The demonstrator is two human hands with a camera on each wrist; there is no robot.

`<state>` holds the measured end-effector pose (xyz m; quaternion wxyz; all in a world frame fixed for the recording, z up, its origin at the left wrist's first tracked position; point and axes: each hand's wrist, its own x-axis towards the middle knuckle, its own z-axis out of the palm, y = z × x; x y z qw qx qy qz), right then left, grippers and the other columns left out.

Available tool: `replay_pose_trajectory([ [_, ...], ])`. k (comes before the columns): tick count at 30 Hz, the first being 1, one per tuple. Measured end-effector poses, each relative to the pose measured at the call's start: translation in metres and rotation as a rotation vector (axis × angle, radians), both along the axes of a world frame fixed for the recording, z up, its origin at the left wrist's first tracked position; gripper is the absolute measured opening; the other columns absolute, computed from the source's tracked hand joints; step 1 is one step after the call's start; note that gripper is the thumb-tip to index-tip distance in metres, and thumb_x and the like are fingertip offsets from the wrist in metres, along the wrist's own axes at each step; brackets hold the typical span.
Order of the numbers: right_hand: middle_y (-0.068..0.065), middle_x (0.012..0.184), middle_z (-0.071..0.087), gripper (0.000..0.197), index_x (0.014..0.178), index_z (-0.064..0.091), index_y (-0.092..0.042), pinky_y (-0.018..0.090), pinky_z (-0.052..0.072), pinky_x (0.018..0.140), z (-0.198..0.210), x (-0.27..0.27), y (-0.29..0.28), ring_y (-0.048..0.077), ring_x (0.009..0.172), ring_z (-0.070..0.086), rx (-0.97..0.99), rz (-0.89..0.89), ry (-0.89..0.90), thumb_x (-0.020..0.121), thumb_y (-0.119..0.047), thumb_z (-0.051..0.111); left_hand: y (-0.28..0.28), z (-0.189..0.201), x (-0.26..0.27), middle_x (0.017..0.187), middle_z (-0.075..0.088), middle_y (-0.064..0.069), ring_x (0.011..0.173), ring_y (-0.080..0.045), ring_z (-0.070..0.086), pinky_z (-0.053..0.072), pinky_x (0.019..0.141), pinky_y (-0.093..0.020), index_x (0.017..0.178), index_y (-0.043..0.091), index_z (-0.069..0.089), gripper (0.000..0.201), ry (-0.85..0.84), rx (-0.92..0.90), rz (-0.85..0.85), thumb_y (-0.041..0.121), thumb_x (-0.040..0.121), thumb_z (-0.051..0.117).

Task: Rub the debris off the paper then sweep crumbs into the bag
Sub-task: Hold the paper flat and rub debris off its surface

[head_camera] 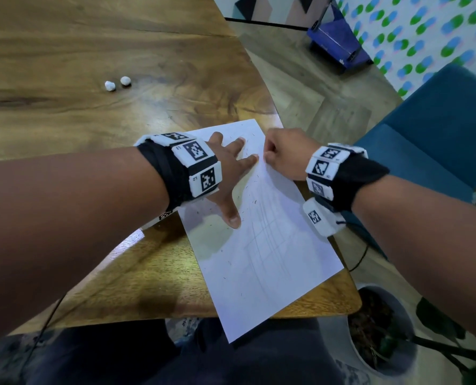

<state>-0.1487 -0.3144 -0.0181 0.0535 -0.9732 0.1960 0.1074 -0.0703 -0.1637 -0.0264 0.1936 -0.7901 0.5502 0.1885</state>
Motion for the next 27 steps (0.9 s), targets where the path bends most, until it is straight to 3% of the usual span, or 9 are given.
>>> replay_pose_trajectory([
  [5,0.007,0.096,0.065,0.009,0.093,0.058,-0.014,0.036,0.051,0.076,-0.003,0.013,-0.006,0.028,0.09,0.06,-0.05,-0.053,0.022,0.093,-0.019,0.05,0.0,-0.002,0.0,0.171,-0.012,0.001,0.149,-0.042,0.01,0.039,0.106,-0.056,0.161,0.036,-0.013,0.143,-0.003,0.005,0.007,0.087,0.058,0.072],
  [9,0.006,0.088,0.066,0.011,0.097,0.057,-0.014,0.037,0.049,0.082,-0.005,-0.019,0.023,0.025,0.084,0.057,0.064,0.098,0.007,0.093,-0.021,0.05,0.001,0.0,0.002,0.171,-0.012,0.0,0.151,-0.043,0.008,0.038,0.107,-0.058,0.161,0.039,-0.008,0.14,0.021,0.003,0.01,0.085,0.058,0.074],
  [13,-0.002,0.081,0.055,0.007,0.088,0.047,-0.023,0.035,0.051,0.071,-0.004,-0.034,0.049,0.022,0.076,0.052,0.111,0.227,0.093,0.092,-0.027,0.053,0.0,0.0,0.002,0.171,-0.015,0.002,0.151,-0.042,0.007,0.035,0.11,-0.055,0.161,0.041,-0.009,0.136,0.014,0.02,-0.006,0.086,0.06,0.071],
  [21,0.009,0.097,0.065,0.007,0.091,0.058,-0.015,0.035,0.05,0.071,-0.002,-0.003,-0.001,0.03,0.088,0.061,-0.023,-0.094,0.023,0.089,-0.019,0.052,0.004,-0.003,0.0,0.17,-0.016,0.001,0.151,-0.041,0.008,0.037,0.107,-0.058,0.16,0.037,-0.015,0.14,-0.008,-0.01,-0.005,0.089,0.06,0.067],
  [24,0.011,0.093,0.065,0.009,0.093,0.057,-0.015,0.04,0.054,0.075,-0.004,-0.015,0.013,0.027,0.086,0.058,-0.005,-0.023,0.0,0.091,-0.019,0.05,0.004,-0.003,0.002,0.17,-0.016,0.002,0.152,-0.041,0.006,0.038,0.106,-0.06,0.16,0.039,-0.015,0.141,0.005,-0.016,0.008,0.089,0.059,0.069],
  [27,0.006,0.085,0.067,0.004,0.088,0.053,-0.02,0.04,0.054,0.073,-0.007,-0.034,0.037,0.026,0.083,0.061,0.077,0.129,0.054,0.09,-0.024,0.053,0.005,-0.002,0.001,0.171,-0.015,0.001,0.151,-0.043,0.007,0.038,0.105,-0.06,0.161,0.039,-0.013,0.14,0.011,-0.01,0.007,0.087,0.059,0.071],
])
